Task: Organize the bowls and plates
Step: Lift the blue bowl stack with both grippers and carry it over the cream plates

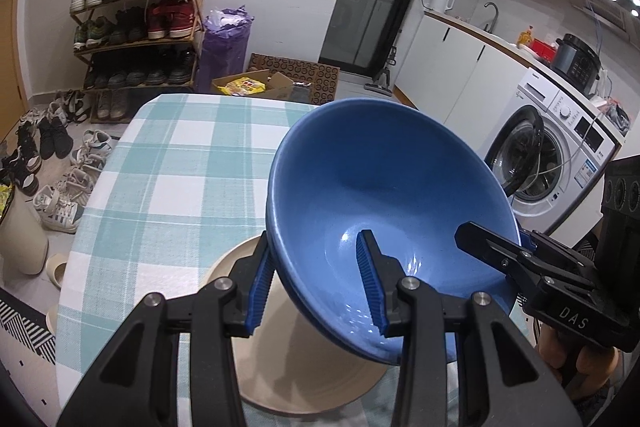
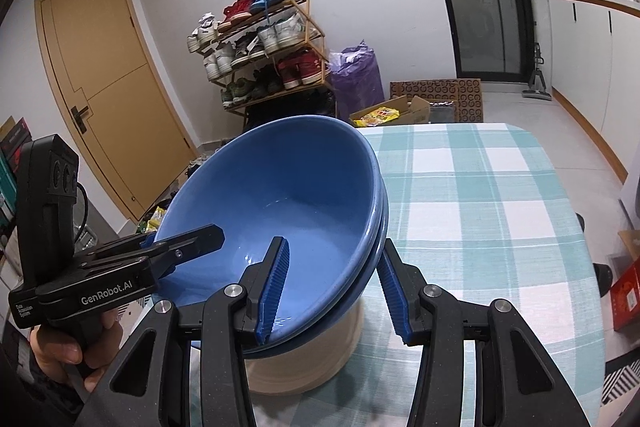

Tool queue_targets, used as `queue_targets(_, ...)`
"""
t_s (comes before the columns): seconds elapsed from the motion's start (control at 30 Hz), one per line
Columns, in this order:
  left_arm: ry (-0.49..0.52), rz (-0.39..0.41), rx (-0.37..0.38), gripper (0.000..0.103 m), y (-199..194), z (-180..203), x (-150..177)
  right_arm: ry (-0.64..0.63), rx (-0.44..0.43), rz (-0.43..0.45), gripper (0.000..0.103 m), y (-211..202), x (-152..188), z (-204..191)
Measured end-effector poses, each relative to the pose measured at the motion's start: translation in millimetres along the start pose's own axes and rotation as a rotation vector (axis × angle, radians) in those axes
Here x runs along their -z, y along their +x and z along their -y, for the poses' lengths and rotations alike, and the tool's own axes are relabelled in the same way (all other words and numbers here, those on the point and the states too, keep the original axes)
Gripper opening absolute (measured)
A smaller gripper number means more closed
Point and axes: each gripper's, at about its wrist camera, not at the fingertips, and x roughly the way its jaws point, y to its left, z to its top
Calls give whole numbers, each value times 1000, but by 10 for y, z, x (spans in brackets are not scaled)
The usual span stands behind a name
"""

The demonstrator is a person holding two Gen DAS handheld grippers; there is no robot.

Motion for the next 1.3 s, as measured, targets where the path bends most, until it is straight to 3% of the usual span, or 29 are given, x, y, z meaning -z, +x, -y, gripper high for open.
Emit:
queue_targets(0.57, -47, -16, -27, 39, 12, -318, 106, -24, -26, -62, 46, 370, 61, -189)
queue_targets(1.3, -85, -99, -45, 39, 313, -536, 276, -26, -15, -142, 46, 800, 189, -159)
